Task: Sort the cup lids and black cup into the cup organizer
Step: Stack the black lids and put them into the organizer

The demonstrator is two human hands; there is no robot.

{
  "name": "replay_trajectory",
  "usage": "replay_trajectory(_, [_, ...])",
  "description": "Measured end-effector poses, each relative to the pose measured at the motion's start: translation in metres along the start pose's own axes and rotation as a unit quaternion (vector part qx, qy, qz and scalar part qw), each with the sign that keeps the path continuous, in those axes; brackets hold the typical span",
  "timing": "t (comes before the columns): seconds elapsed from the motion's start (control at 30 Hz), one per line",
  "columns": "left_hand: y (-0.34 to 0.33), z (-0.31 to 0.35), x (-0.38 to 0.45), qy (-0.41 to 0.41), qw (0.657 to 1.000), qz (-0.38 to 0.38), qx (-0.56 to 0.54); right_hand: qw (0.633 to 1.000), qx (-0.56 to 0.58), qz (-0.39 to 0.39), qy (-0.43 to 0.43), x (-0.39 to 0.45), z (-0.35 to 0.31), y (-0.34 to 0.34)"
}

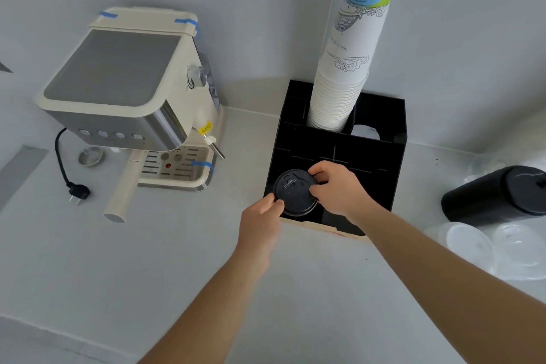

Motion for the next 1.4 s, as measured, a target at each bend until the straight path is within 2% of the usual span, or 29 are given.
replay_trajectory(0.17, [-0.009,-0.008,0.013,0.120,0.984,0.005,-0.133,0.987,-0.145,-0.048,0.046,0.027,-0.019,0.000])
replay_trajectory(0.37, [-0.013,-0.001,0.008,0.166,0.963,0.002,-0.213,0.953,-0.262,-0.140,0.059,0.038,-0.032,-0.012])
replay_trajectory(0.5, [-0.022,0.006,0.014,0.187,0.960,-0.014,-0.208,0.939,-0.291,-0.184,0.018,0.041,-0.035,-0.021])
replay_trajectory(0.63, [-0.029,0.015,0.027,0.199,0.964,-0.007,-0.175,0.943,-0.245,-0.221,-0.036,0.044,-0.032,-0.035])
replay_trajectory(0.77, [-0.034,0.020,0.037,0.208,0.967,-0.009,-0.145,0.956,-0.199,-0.200,-0.084,0.048,-0.028,-0.039])
replay_trajectory(0.97, [-0.035,0.024,0.041,0.203,0.970,-0.001,-0.135,0.963,-0.012,-0.191,-0.188,0.055,-0.019,-0.035])
replay_trajectory(1.4, [-0.031,0.028,0.026,0.199,0.969,0.007,-0.149,0.965,0.095,-0.171,-0.176,0.049,-0.017,-0.026])
Point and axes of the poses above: each hand's wrist, its own x-axis towards the middle knuckle, its own y-axis out of the back of the hand, z = x × y, the point moved 5 cm from there along x, towards the middle knuckle, and after that the axes turned 14 degrees about -x, right-handed, at the moved point
